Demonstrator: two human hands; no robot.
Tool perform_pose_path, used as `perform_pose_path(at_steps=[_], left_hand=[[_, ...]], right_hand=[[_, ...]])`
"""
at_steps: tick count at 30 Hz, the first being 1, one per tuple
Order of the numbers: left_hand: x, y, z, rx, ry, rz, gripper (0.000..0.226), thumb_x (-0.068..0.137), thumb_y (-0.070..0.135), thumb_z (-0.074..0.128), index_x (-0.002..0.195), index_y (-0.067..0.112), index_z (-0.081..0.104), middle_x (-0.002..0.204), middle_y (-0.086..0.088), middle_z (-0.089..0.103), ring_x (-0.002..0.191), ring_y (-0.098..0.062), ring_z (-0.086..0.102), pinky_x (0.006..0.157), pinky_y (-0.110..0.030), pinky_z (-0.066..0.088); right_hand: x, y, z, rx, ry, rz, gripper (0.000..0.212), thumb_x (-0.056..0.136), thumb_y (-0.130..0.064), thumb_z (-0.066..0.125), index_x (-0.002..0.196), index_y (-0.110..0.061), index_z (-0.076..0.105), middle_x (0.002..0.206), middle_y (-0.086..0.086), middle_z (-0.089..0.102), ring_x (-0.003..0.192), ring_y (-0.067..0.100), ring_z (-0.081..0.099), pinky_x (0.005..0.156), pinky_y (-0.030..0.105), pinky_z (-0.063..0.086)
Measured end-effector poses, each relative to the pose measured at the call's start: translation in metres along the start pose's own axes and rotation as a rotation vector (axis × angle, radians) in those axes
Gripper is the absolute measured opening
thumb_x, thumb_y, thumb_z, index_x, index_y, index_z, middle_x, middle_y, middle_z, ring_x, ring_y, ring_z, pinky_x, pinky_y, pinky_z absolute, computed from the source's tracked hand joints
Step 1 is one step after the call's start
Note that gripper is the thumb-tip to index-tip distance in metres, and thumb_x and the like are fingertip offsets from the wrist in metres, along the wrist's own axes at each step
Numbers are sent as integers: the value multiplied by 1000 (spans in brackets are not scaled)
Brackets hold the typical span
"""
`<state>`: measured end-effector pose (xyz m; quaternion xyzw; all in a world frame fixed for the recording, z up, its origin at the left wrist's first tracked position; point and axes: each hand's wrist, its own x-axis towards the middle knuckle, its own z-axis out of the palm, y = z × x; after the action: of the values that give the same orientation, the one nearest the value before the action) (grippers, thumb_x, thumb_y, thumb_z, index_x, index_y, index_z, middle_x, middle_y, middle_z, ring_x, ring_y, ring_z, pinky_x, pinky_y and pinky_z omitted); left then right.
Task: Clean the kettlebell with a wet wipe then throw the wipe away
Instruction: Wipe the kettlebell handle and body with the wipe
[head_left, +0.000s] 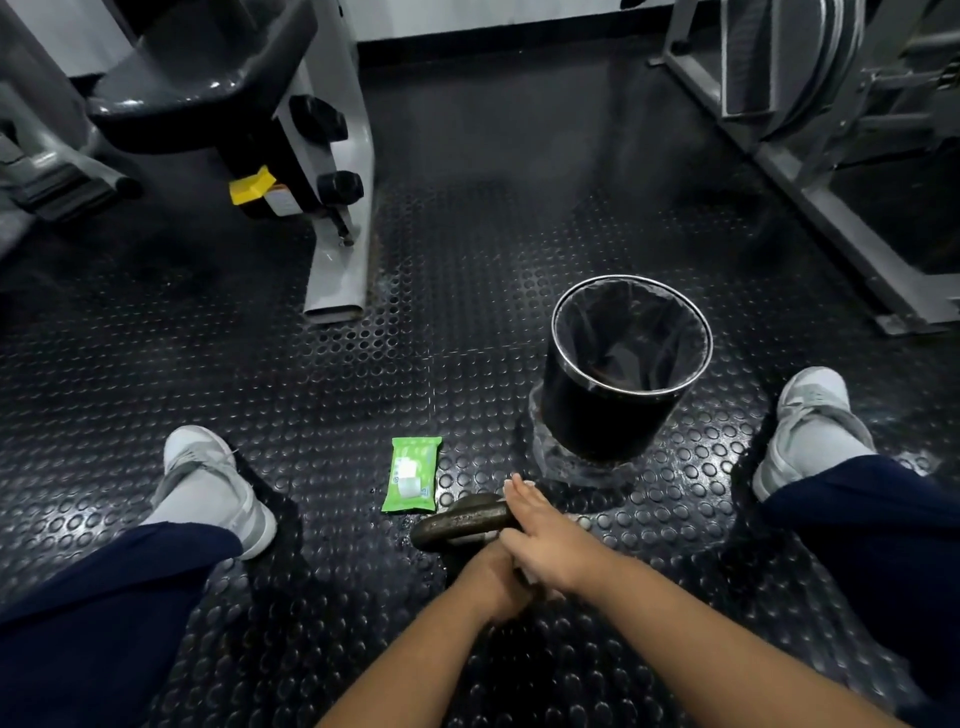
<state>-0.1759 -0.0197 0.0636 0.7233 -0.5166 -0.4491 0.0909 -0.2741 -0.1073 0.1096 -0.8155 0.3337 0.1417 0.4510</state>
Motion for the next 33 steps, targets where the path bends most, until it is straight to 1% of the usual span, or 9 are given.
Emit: perform_pose_path(at_steps=[6, 10, 13, 16, 19, 22, 25, 30, 33], left_hand=[[16, 11, -21, 203, -160, -69, 70, 108, 25, 51, 166, 18, 13, 173, -3, 14, 156, -23, 22, 126, -35, 18], [5, -17, 0, 153, 185, -248, 30, 100, 29, 51, 122, 28, 71, 121, -4, 74, 112, -26, 69, 91, -35, 55], [-17, -17, 10, -93, 380, -235, 27, 103, 41, 48, 102, 26, 71, 96, 4, 76, 90, -20, 70, 75, -34, 53], [-37, -17, 10, -96, 389, -138, 44, 107, 52, 40, 109, 21, 71, 104, 3, 74, 96, -22, 68, 84, -39, 56], [-56, -25, -4, 88, 229, -153, 50, 107, 54, 37, 130, 24, 69, 146, 11, 54, 123, -22, 47, 107, -44, 45], [-83, -9, -41, 226, 126, -170, 50, 107, 56, 36, 134, 26, 66, 151, 16, 45, 133, -18, 37, 113, -47, 40], [-112, 7, -89, -55, 99, -156, 39, 110, 46, 40, 124, 27, 71, 104, 26, 71, 100, 0, 65, 97, -25, 53], [-142, -11, -171, -1077, 442, -191, 39, 110, 34, 44, 126, 7, 66, 121, -12, 76, 114, -28, 72, 98, -47, 56], [-158, -25, -225, -1029, 766, -156, 40, 106, 37, 52, 126, 7, 69, 124, -13, 74, 108, -24, 75, 101, -51, 55]], right_hand=[[1, -1, -1, -2, 2, 7, 71, 107, -37, 36, 168, -21, 2, 175, -5, -10, 160, 8, -9, 131, 32, -1], [3, 0, 0, 21, 16, -30, 71, 107, -34, 38, 168, -22, 4, 174, -9, -8, 160, 6, -8, 127, 28, -2], [3, 4, 2, 154, 74, 2, 74, 101, -25, 47, 168, -27, 14, 175, -7, 14, 158, 8, 19, 126, 26, 13], [2, 18, 4, 332, 160, 94, 80, 94, -19, 56, 164, -42, 25, 124, -6, 66, 89, 7, 61, 86, 32, 55], [-4, 34, 12, 346, 186, 109, 77, 97, -10, 58, 163, -37, 30, 91, -3, 71, 50, 0, 54, 53, 21, 47], [-8, 37, 11, 325, 201, 125, 76, 99, -7, 56, 164, -33, 27, 99, -5, 70, 39, -3, 51, 42, 15, 39], [-5, 40, 10, 302, 212, 152, 77, 99, -10, 57, 165, -33, 25, 141, 4, 65, 41, -2, 53, 41, 13, 38], [-2, 66, 18, 415, 225, 262, 74, 101, -14, 62, 164, -32, 28, 121, 5, 71, 48, 6, 52, 49, 26, 45], [-9, 76, 17, 371, 214, 306, 72, 101, -24, 65, 163, -31, 29, 119, 0, 68, 49, 8, 54, 48, 24, 45]])
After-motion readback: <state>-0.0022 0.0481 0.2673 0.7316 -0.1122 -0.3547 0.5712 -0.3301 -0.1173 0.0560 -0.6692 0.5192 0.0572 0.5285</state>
